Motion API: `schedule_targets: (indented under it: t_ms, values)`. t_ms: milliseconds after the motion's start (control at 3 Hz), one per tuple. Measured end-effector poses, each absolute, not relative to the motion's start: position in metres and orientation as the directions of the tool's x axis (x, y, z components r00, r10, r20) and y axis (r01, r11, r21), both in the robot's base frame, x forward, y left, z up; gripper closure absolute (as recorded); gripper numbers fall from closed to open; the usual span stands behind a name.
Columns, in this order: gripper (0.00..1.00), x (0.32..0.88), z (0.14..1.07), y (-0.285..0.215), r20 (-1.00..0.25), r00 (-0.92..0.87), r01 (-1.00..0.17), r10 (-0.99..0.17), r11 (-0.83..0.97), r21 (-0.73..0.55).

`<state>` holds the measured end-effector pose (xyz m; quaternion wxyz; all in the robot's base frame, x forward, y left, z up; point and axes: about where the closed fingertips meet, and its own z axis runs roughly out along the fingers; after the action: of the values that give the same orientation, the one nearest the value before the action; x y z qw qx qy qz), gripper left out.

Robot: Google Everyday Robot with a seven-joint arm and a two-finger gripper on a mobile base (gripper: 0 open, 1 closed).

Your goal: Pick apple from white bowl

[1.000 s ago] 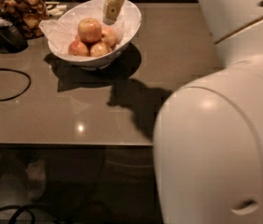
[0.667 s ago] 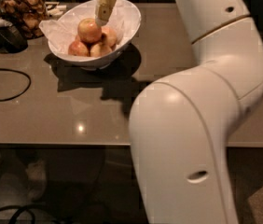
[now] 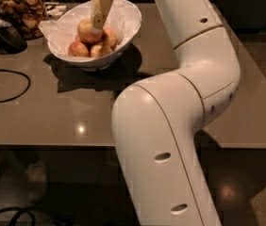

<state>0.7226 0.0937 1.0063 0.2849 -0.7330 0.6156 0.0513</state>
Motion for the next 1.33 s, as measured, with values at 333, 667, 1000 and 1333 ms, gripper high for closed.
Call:
schedule_targets:
  t_ms: [333,667,1000,1333]
  values:
    - [0.04,0.729,0.998,0.094,-0.425,0.223,-0.936,-0.877,-0.071,-0.344]
    - [0.04,0.732,0.991,0.094,-0.424,0.213,-0.940,-0.881,-0.065,-0.336]
    - [0.05,0.736,0.983,0.095,-0.420,0.207,-0.943,-0.883,-0.067,-0.325]
    - [0.04,0.738,0.976,0.095,-0.414,0.203,-0.946,-0.887,-0.069,-0.316]
